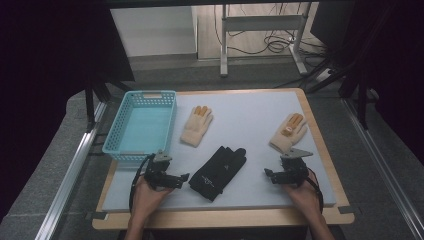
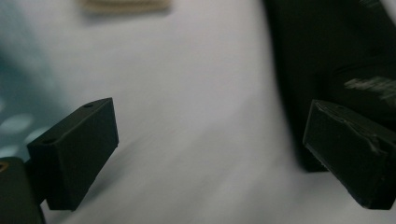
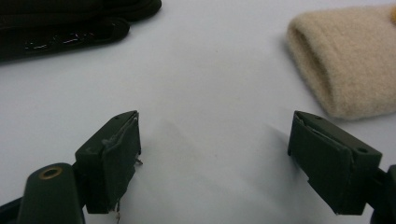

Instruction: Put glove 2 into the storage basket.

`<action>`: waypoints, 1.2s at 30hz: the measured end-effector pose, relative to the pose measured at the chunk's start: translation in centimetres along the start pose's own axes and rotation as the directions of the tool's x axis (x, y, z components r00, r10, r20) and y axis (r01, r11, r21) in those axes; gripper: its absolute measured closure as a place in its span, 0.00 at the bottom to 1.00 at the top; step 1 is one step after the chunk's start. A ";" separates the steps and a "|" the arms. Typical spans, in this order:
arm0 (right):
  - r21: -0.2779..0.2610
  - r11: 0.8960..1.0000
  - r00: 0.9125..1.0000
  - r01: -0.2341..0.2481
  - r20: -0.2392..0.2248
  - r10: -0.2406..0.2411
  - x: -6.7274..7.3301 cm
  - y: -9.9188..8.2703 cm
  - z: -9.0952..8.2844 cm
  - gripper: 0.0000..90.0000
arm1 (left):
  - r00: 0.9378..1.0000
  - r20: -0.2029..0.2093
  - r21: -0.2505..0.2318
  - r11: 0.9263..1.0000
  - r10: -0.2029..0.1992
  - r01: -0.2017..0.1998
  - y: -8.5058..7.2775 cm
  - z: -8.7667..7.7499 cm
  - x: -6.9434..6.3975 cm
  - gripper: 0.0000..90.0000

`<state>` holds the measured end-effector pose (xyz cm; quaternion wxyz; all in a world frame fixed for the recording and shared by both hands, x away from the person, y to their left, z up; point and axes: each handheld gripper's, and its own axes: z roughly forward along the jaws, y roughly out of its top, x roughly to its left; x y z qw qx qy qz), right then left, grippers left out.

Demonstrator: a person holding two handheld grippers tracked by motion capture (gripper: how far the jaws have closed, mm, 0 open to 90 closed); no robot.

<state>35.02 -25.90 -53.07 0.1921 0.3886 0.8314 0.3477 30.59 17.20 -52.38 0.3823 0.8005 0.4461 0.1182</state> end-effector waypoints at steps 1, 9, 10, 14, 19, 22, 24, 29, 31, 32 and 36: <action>0.000 1.000 1.000 0.000 0.000 0.000 0.0 0.0 0.0 0.19 | 1.000 0.011 -0.001 1.000 0.010 -0.010 0.4 0.0 -0.4 0.04; -0.001 1.000 1.000 0.002 0.003 -0.002 0.0 0.0 0.0 0.18 | 0.990 0.091 0.047 0.992 0.112 -0.117 3.9 2.4 -4.4 0.01; -0.002 1.000 1.000 0.002 0.003 -0.002 0.0 0.0 0.0 0.18 | 0.988 0.097 0.057 0.990 0.122 -0.128 4.3 3.0 -5.0 0.00; -0.002 1.000 1.000 0.002 0.005 -0.002 0.0 0.0 0.0 0.18 | 0.986 0.120 0.086 0.989 0.113 -0.123 5.4 4.9 -6.0 0.00; -0.002 1.000 1.000 0.002 0.005 -0.002 0.0 0.0 0.0 0.18 | 0.984 0.150 0.112 0.988 0.092 -0.109 6.2 6.7 -6.8 0.00; -0.002 1.000 1.000 0.002 0.005 -0.002 0.0 0.0 0.0 0.18 | 0.983 0.149 0.136 0.982 0.108 -0.129 6.2 7.5 -7.6 0.00; -0.002 1.000 1.000 0.002 0.005 -0.002 0.0 0.0 0.0 0.18 | 0.986 0.102 0.157 0.977 0.131 -0.146 6.1 8.0 -8.1 0.00; -0.002 1.000 1.000 0.002 0.005 -0.002 0.0 0.0 0.0 0.18 | 0.988 0.050 0.193 0.969 0.146 -0.153 5.8 8.7 -8.1 0.00; -0.002 1.000 1.000 0.003 0.005 -0.003 0.0 0.0 0.0 0.18 | 0.990 0.043 0.192 0.971 0.136 -0.142 5.7 8.7 -7.9 0.00; -0.002 1.000 1.000 0.003 0.005 -0.003 0.0 0.0 0.0 0.18 | 0.991 0.053 0.200 0.971 0.126 -0.134 5.7 8.8 -7.9 0.00; -0.002 1.000 1.000 0.002 0.005 -0.002 0.0 0.0 0.0 0.18 | 0.986 0.053 0.238 0.957 0.156 -0.165 5.6 8.6 -9.0 0.00</action>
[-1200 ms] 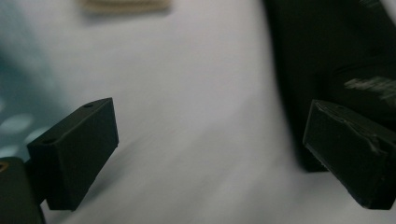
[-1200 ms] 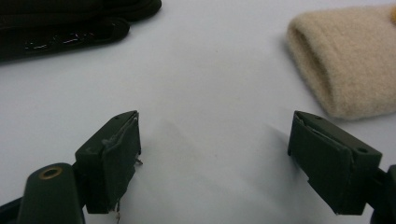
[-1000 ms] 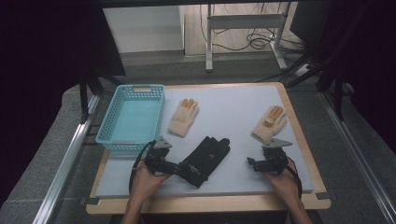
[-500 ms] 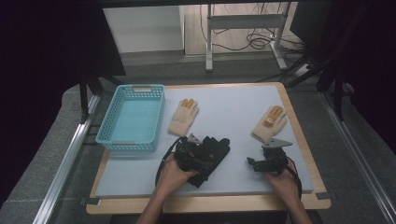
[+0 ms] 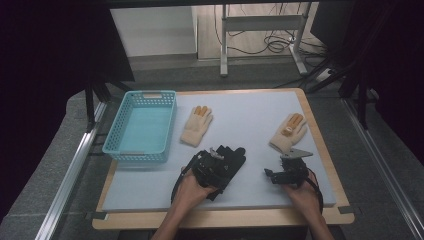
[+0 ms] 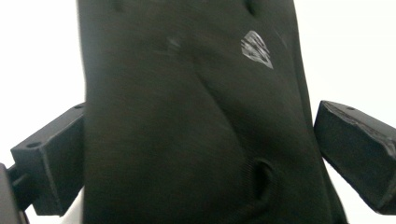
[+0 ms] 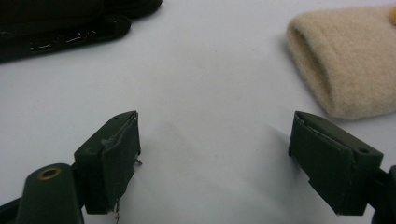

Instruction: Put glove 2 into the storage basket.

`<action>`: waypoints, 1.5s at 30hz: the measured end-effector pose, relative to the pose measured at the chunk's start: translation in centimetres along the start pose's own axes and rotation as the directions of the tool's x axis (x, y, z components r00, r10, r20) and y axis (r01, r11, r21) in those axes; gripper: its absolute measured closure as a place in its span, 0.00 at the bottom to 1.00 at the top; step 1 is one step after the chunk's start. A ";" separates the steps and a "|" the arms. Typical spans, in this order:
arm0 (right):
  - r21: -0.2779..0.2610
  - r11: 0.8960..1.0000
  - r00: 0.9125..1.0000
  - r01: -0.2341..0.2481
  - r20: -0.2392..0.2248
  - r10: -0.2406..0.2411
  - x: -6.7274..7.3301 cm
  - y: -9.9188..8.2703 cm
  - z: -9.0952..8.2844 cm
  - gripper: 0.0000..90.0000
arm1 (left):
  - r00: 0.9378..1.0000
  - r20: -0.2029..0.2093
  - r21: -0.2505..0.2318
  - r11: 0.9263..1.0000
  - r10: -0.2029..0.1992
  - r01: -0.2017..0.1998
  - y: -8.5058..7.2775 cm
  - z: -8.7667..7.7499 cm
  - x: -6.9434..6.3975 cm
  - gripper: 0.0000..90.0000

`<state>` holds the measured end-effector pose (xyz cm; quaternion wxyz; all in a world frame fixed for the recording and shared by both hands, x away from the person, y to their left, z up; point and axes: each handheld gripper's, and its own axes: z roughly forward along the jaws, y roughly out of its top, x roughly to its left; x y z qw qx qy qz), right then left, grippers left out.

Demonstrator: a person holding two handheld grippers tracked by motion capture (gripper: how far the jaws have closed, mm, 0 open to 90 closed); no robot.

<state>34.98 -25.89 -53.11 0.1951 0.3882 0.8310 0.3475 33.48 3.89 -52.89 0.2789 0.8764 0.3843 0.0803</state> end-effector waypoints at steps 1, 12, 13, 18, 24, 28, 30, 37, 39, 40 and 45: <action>0.000 1.000 1.000 0.000 0.000 0.000 0.0 0.0 0.0 0.18 | 1.000 -0.013 0.009 1.000 0.013 -0.012 0.0 0.0 -0.4 0.00; 0.000 1.000 1.000 0.001 0.001 -0.001 0.0 0.0 0.0 0.18 | 0.999 -0.029 -0.014 1.000 -0.016 0.016 -0.4 -1.3 1.3 0.44; 0.000 1.000 1.000 0.001 0.001 -0.001 0.0 0.0 0.0 0.18 | 0.999 -0.028 -0.020 1.000 -0.021 0.021 -0.4 -1.5 1.6 0.51; 0.000 1.000 1.000 0.000 0.000 0.000 0.0 0.0 0.0 0.18 | 0.999 -0.014 -0.032 0.999 -0.029 0.029 -0.4 -1.8 2.2 0.66; 0.000 1.000 1.000 0.000 0.000 0.000 0.0 0.0 0.0 0.18 | 0.998 -0.009 -0.061 0.996 -0.062 0.062 0.4 -3.4 3.8 0.69; 0.000 1.000 1.000 0.000 0.000 0.000 0.0 0.0 0.0 0.18 | 0.997 -0.031 -0.086 0.994 -0.076 0.073 1.3 -5.4 5.0 0.68; 0.001 1.000 1.000 0.002 0.000 -0.002 0.0 0.0 0.0 0.18 | 0.996 -0.044 -0.094 0.993 -0.082 0.078 1.7 -6.3 5.7 0.68; 0.000 1.000 1.000 0.000 0.000 0.000 0.0 0.0 0.0 0.18 | 0.985 -0.113 -0.123 0.986 -0.130 0.116 2.6 -9.1 8.8 0.66; -0.001 1.000 1.000 0.000 0.000 0.000 0.0 0.0 0.0 0.18 | 0.979 -0.135 -0.125 0.983 -0.150 0.134 2.7 -9.9 9.9 0.66; -0.001 1.000 1.000 0.000 0.000 0.000 0.0 0.0 0.0 0.18 | 0.975 -0.148 -0.129 0.981 -0.166 0.148 2.8 -10.4 10.6 0.66; -0.001 1.000 1.000 0.000 -0.001 0.000 0.0 0.0 0.0 0.18 | 0.954 -0.164 -0.147 0.963 -0.250 0.227 2.5 -12.0 13.6 0.66</action>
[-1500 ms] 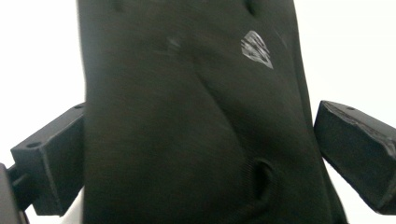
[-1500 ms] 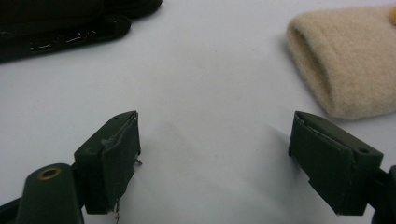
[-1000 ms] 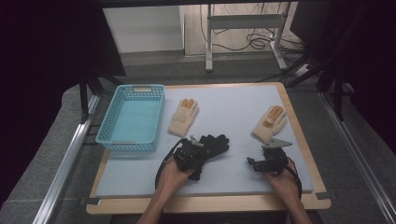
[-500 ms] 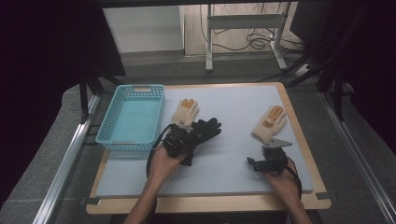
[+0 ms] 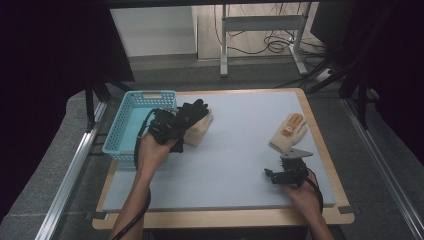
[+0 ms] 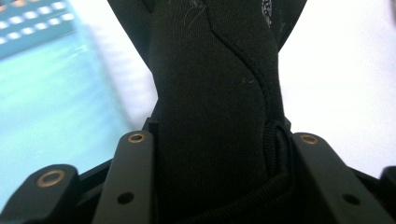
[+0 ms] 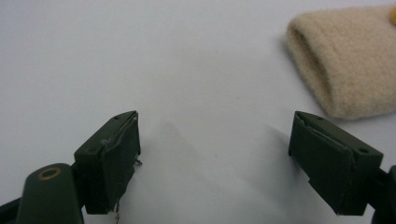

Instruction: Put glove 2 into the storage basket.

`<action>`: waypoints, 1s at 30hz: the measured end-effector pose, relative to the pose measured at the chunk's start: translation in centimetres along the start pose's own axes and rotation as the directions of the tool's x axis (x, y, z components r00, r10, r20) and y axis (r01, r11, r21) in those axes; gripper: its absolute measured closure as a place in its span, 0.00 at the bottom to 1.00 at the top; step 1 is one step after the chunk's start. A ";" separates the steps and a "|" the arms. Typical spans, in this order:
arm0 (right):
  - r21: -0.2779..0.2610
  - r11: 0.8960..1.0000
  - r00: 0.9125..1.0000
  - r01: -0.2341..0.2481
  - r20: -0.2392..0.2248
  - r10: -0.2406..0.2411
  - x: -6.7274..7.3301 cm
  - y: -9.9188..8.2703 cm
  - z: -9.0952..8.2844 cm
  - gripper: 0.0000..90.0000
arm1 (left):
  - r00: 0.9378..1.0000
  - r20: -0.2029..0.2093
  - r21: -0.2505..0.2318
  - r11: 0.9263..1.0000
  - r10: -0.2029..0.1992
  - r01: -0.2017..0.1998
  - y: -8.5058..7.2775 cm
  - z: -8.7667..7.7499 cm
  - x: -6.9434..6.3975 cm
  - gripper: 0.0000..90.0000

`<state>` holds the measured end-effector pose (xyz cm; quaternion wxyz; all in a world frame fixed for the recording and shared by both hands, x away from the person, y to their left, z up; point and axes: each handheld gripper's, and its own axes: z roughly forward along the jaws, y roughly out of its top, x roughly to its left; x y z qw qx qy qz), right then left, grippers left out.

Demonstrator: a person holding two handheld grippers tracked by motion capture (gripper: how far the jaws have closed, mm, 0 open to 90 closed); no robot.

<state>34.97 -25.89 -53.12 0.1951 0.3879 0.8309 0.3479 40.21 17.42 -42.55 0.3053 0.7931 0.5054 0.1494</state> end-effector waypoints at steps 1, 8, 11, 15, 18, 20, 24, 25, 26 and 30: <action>0.001 1.000 1.000 0.000 0.000 0.000 0.0 0.0 0.0 0.18 | 1.000 -0.007 0.001 1.000 -0.020 0.020 0.1 -0.2 0.8 0.66; 0.000 1.000 1.000 0.000 0.000 0.000 0.0 0.0 0.0 0.18 | 0.992 -0.093 0.001 0.996 -0.088 0.088 0.0 -1.2 5.0 0.66; 0.001 1.000 1.000 0.000 -0.001 0.000 0.0 0.0 0.0 0.18 | 0.985 -0.123 0.006 0.993 -0.118 0.119 -0.1 -1.3 6.9 0.65; 0.001 1.000 1.000 0.000 0.000 0.000 0.0 0.0 0.0 0.18 | 0.977 -0.153 0.022 0.988 -0.150 0.156 -0.5 -1.0 9.4 0.64; 0.001 1.000 1.000 0.000 -0.001 0.000 0.0 0.0 0.0 0.18 | 0.968 -0.176 0.044 0.981 -0.180 0.191 -0.8 -0.5 11.3 0.63; 0.001 1.000 1.000 -0.001 -0.001 0.001 0.0 0.0 0.0 0.18 | 0.961 -0.189 0.066 0.974 -0.203 0.219 -1.1 0.0 12.6 0.63; 0.001 1.000 1.000 -0.001 -0.001 0.001 0.0 0.0 0.0 0.18 | 0.943 -0.226 0.105 0.957 -0.243 0.271 -1.5 1.2 14.6 0.63; 0.001 1.000 1.000 -0.001 -0.001 0.001 0.0 0.0 0.0 0.18 | 0.940 -0.234 0.117 0.953 -0.247 0.280 -1.5 1.5 15.1 0.63; 0.000 1.000 1.000 -0.001 -0.001 0.001 0.0 0.0 0.0 0.18 | 0.937 -0.244 0.131 0.949 -0.250 0.288 -1.6 1.8 15.4 0.63; 0.001 1.000 1.000 -0.001 -0.001 0.001 0.0 0.0 0.0 0.18 | 0.927 -0.274 0.179 0.933 -0.258 0.312 -1.8 3.1 16.3 0.62</action>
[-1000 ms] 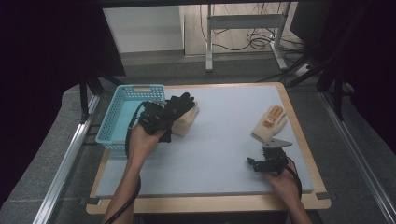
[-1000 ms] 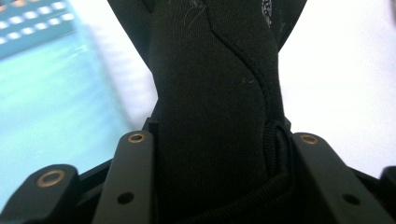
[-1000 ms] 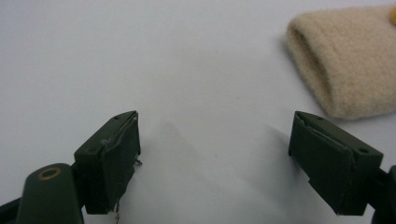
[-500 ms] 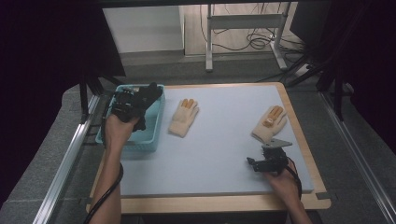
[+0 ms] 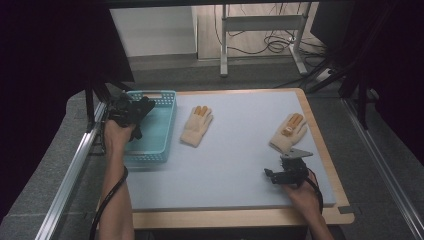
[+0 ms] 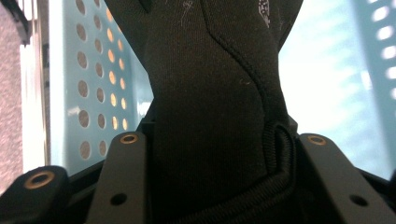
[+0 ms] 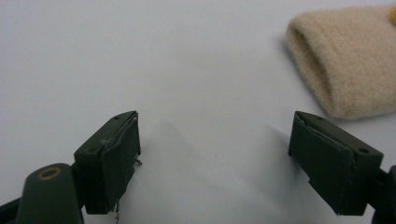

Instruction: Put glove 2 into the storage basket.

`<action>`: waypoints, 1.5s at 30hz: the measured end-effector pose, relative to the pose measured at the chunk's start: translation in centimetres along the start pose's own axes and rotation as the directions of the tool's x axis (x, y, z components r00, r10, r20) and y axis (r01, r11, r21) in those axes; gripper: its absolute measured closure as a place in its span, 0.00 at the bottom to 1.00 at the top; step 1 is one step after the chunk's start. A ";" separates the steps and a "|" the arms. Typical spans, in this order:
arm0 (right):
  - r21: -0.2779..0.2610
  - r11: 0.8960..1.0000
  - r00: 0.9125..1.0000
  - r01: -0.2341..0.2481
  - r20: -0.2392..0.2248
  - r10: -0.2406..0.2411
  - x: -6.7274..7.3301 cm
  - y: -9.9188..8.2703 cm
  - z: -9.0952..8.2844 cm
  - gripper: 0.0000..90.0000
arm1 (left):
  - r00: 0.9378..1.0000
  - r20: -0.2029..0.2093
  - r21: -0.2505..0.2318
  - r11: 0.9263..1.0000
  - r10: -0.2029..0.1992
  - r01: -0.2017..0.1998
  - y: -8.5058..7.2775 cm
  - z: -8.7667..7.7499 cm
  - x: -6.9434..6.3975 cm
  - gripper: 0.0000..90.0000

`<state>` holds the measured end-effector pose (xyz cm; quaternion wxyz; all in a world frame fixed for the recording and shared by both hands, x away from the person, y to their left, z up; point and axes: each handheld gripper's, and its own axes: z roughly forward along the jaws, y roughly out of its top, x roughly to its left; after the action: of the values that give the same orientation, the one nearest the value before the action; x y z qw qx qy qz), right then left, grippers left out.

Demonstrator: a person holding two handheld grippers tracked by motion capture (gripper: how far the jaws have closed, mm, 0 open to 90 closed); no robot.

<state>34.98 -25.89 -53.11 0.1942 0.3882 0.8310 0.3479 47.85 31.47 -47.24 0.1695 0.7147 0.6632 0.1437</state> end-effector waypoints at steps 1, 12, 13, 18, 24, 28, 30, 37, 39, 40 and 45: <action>0.000 1.000 1.000 0.000 0.000 0.000 0.0 0.0 0.0 0.18 | 1.000 -0.004 0.012 1.000 0.002 -0.002 0.1 0.3 0.1 0.61; 0.000 1.000 1.000 0.000 0.000 0.000 0.0 0.0 0.0 0.18 | 0.996 -0.073 0.107 0.994 0.043 -0.035 0.3 3.3 0.2 0.39; 0.000 1.000 1.000 0.000 0.000 0.000 0.0 0.0 0.0 0.18 | 0.996 -0.070 0.116 0.992 0.055 -0.046 0.3 3.2 0.1 0.31; 0.000 1.000 1.000 0.000 0.000 0.000 0.0 0.0 0.0 0.18 | 0.995 -0.058 0.092 0.993 0.081 -0.076 0.5 2.1 -0.1 0.12; 0.000 1.000 1.000 0.000 0.000 0.000 0.0 0.0 0.0 0.18 | 0.998 0.056 -0.035 0.999 0.041 -0.039 0.5 -0.7 0.5 0.06; 0.000 1.000 1.000 0.000 0.001 0.000 0.0 0.0 0.0 0.18 | 0.991 0.116 -0.111 0.993 0.061 -0.048 0.0 -2.2 0.4 0.04; 0.000 1.000 1.000 0.000 0.000 0.000 0.0 0.0 0.0 0.18 | 0.986 0.149 -0.154 0.987 0.074 -0.051 -0.3 -3.0 0.1 0.03; -0.001 1.000 1.000 0.001 0.001 -0.001 0.0 0.0 0.0 0.18 | 0.961 0.225 -0.280 0.956 0.158 -0.092 -1.6 -5.2 -1.9 0.01; 0.000 1.000 1.000 0.001 0.001 -0.001 0.0 0.0 0.0 0.18 | 0.952 0.229 -0.318 0.940 0.204 -0.125 -2.3 -5.8 -3.0 0.00; 0.000 1.000 1.000 0.001 0.001 -0.001 0.0 0.0 0.0 0.18 | 0.949 0.228 -0.330 0.934 0.220 -0.138 -2.6 -6.0 -3.3 0.00; -0.001 1.000 1.000 0.000 0.001 0.000 0.0 0.0 0.0 0.18 | 0.924 0.223 -0.380 0.901 0.310 -0.210 -4.4 -7.3 -5.9 0.00</action>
<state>34.98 -25.88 -53.12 0.1947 0.3881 0.8309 0.3481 40.26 26.24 -42.50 0.3639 0.7690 0.4942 0.1788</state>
